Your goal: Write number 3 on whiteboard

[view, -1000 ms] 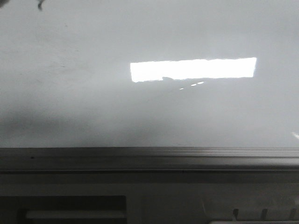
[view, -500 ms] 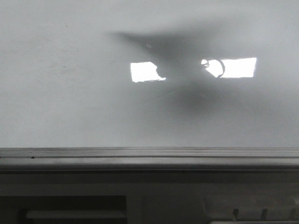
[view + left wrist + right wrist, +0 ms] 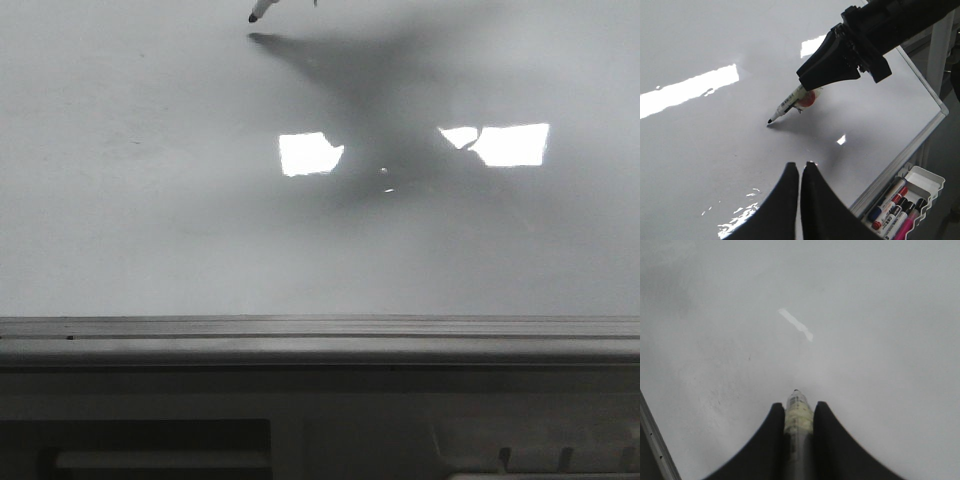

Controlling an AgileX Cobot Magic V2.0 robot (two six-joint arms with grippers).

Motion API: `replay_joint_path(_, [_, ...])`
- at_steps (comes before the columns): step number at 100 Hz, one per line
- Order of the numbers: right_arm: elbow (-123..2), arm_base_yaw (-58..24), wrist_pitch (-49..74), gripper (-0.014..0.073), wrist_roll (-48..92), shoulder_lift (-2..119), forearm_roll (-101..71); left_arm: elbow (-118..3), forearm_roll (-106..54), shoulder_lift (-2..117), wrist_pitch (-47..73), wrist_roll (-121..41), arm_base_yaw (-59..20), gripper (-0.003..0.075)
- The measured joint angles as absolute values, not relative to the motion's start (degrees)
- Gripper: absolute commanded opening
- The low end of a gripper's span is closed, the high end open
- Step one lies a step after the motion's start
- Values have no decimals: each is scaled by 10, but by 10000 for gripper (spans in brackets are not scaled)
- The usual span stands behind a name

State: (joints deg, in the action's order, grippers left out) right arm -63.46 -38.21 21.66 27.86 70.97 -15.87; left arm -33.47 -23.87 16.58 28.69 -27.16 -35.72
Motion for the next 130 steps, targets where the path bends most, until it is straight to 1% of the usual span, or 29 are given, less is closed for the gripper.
replay_joint_path(20, [-638, -343, 246, -61, 278, 711, -168, -335, -239, 166, 282, -272, -357, -21])
replay_joint_path(39, [-643, -289, 303, -60, 274, 697, -193, -335, -239, 166, 272, -271, -357, -21])
replay_joint_path(50, [-643, -273, 333, -60, 274, 685, -193, -335, -238, 166, 267, -271, -357, -21])
replay_joint_path(66, [-627, -290, 339, -60, 274, 676, -186, -335, -238, 166, 265, -271, -357, -21])
replay_joint_path(85, [-602, -353, 314, -60, 274, 697, -187, -335, -237, 166, 264, -271, -357, -21])
replay_joint_path(95, [-601, -369, 294, -60, 274, 712, -195, -335, -237, 166, 264, -271, -357, -21])
replay_joint_path(112, [-601, -363, 295, -60, 274, 715, -203, -335, -237, 166, 264, -271, -357, -21])
replay_joint_path(130, [-601, -328, 332, -43, 272, 699, -211, -335, -236, 166, 263, -271, -357, -21])
